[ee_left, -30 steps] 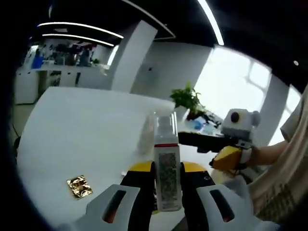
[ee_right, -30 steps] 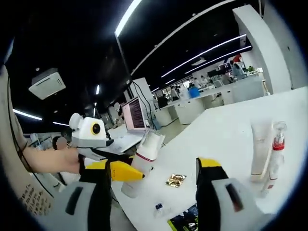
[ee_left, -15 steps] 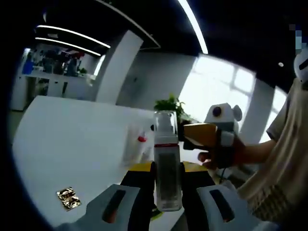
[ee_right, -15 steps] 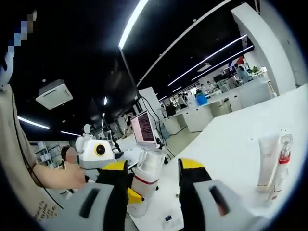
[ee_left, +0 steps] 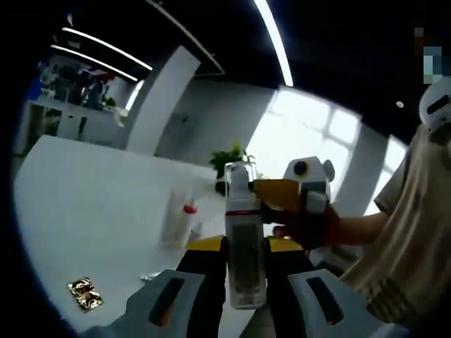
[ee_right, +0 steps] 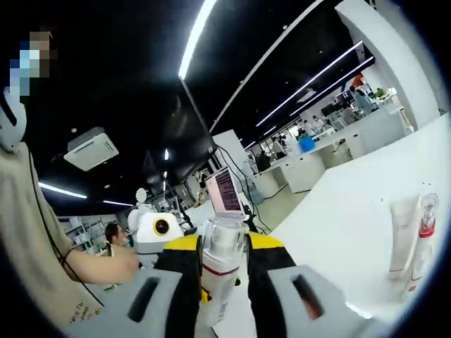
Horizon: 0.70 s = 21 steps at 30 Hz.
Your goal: Arrange the skincare products in the storage area until every visible bottle or jar stands upright without overlapping.
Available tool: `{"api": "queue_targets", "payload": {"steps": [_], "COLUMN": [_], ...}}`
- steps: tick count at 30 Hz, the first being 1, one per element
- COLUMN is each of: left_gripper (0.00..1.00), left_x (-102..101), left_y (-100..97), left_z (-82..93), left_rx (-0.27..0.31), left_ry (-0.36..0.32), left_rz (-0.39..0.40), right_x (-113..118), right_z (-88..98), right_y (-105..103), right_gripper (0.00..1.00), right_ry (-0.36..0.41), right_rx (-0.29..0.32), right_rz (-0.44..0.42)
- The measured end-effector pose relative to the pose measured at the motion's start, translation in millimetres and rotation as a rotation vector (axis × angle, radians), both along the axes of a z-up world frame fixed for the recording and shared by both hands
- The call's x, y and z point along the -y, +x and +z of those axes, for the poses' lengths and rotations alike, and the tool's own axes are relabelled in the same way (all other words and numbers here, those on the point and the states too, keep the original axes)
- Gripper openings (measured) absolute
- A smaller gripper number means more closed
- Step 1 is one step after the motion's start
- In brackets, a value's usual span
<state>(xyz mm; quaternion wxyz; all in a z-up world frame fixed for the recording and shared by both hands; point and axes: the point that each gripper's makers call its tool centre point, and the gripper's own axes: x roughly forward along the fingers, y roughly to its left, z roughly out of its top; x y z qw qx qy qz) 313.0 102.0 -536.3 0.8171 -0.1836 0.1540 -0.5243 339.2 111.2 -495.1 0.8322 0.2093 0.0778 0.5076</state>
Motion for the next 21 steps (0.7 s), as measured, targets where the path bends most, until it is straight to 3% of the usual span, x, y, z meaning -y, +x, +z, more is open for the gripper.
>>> {"api": "queue_targets", "payload": {"steps": [6, 11, 17, 21], "left_gripper": [0.16, 0.17, 0.19, 0.19], "left_x": [9, 24, 34, 47], "left_y": [1.2, 4.9, 19.0, 20.4], "left_z": [-2.0, -11.9, -28.0, -31.2], "left_rx": [-0.002, 0.019, 0.121, 0.168], "left_ry": [0.010, 0.110, 0.293, 0.363], "left_rz": [-0.030, -0.049, -0.034, -0.070], "right_x": [6, 15, 27, 33], "right_z": [-0.9, -4.2, -13.4, -15.6], "right_y": [-2, -2, 0, 1], "right_gripper": [0.23, 0.22, 0.21, 0.21], "right_ry": [-0.043, -0.151, -0.329, -0.372], "right_rx": [0.028, 0.114, 0.220, 0.246], "right_rz": [-0.034, -0.100, -0.185, -0.219]}}
